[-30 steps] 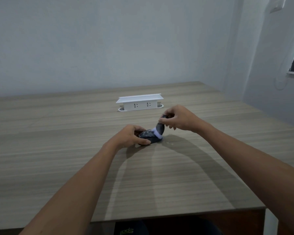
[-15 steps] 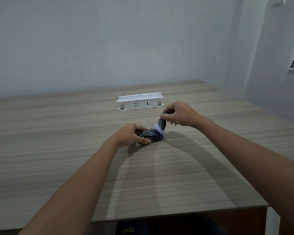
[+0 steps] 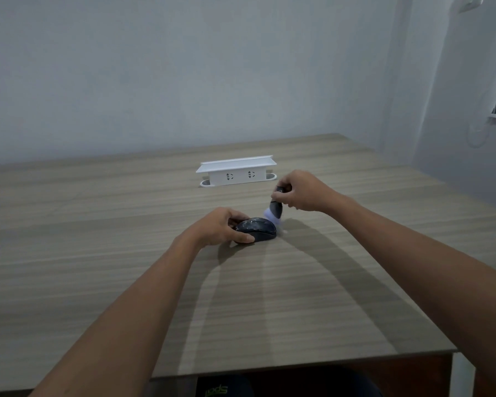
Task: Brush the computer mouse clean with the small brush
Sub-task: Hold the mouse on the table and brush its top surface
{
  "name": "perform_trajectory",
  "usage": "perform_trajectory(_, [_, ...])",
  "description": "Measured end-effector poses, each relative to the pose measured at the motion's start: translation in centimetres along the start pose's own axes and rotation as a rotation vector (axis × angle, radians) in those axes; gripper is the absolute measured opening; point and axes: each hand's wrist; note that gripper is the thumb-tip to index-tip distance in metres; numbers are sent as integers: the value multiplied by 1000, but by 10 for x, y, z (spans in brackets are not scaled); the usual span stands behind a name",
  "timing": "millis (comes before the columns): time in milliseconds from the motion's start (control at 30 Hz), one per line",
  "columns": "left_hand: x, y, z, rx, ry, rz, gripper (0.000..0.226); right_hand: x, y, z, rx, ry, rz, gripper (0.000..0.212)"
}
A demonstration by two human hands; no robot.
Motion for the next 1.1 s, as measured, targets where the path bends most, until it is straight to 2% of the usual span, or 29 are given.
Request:
perform_trajectory(100, [-2,1,-1,0,5,-19,44,-4,-2,-2,-28,20,-52,18])
perform_trajectory(200, [-1,0,0,0,-10,-33,45,-4,-5,-3,-39,81,103,16])
perform_trajectory(267, [0,0,0,2,-22,-32,43,-8,-5,-4,10,97,106,15])
perform_trajectory(367, [-1,0,0,0,-21,-41,44,-12,-4,-3,1,82,20,16])
perform_trajectory(500, [-2,0,0,7,-22,-41,45,-7,-3,-3,-1,74,120,15])
perform_trajectory(633, [-2,-1,0,6,-30,-44,42,-8,-5,-3,8,40,-28,18])
perform_trajectory(767, [-3,-2,-1,14,-25,-50,45,-9,-8,-4,-1,60,113,18])
perform_trajectory(900, [-4,-1,-1,17,-34,-59,44,-13,-6,-3,2,40,-4,17])
perform_trajectory(1033, [-3,-2,0,19,-17,-55,48,-9,-7,0,-4,64,138,16])
perform_trajectory(1100, [-3,-1,0,16,-20,-57,48,-9,-7,0,11,69,118,16])
Point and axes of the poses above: each hand's wrist, its own z-axis away from the middle knuckle, its own y-axis out of the back of the hand, x = y × z, and after that the axes turned 7 degrees about x, right-handed
